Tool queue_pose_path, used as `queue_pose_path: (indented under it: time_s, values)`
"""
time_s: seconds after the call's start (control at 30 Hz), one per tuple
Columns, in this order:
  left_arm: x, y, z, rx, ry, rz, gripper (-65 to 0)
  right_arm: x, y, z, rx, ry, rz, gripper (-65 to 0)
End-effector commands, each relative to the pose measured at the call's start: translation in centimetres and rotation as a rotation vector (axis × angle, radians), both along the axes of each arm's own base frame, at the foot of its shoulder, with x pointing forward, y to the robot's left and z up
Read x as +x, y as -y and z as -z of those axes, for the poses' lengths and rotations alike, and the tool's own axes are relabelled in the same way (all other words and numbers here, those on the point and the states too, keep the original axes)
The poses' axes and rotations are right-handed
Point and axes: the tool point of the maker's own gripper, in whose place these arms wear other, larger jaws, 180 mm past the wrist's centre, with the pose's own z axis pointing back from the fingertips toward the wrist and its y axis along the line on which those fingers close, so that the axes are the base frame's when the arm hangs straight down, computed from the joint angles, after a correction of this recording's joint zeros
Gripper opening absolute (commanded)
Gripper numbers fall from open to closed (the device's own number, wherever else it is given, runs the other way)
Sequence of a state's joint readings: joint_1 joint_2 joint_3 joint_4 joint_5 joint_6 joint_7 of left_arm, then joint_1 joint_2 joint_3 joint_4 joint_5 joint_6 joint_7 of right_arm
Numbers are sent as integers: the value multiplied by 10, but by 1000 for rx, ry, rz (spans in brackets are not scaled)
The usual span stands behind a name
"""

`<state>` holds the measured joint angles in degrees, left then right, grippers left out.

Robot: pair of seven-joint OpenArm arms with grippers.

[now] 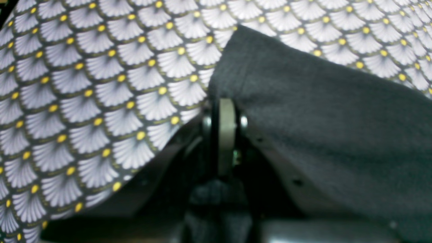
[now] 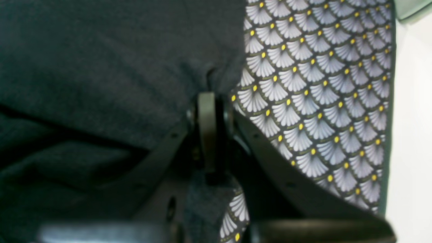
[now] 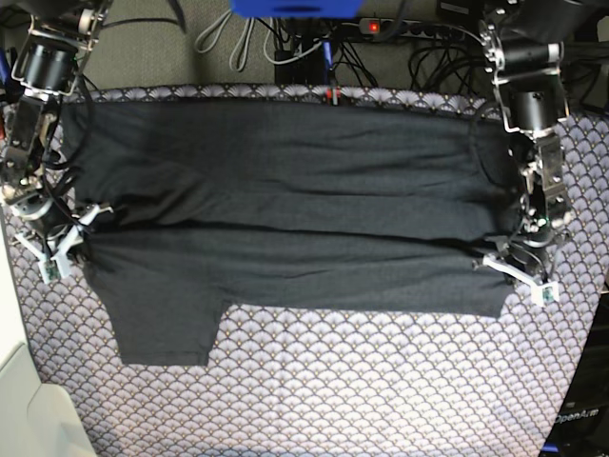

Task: Fold the T-shirt properly
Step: 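Lift the hem half with both grippers and fold it over toward the collar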

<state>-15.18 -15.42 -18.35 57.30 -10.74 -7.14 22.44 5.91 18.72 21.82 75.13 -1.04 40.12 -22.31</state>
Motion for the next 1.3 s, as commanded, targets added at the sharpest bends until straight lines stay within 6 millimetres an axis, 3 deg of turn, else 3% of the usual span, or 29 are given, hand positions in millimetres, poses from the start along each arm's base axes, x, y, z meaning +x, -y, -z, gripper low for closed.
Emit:
queue_pose_path:
  time_s: [0.0, 0.23, 0.77, 1.27]
  values:
    - [9, -9, -20, 23, 58, -6, -645, 9, 4, -22, -1, 71, -5, -650]
    - [11, -4, -46, 57, 125, 19, -645, -5, 10, -27, 50, 82, -9, -650]
    - [3, -3, -47, 58, 53, 33, -645, -22, 14, -37, 2, 89, -10, -650]
    - [-14, 5, -56, 90, 47, 67, -645, -45, 49, -36, -7, 85, 94, -650]
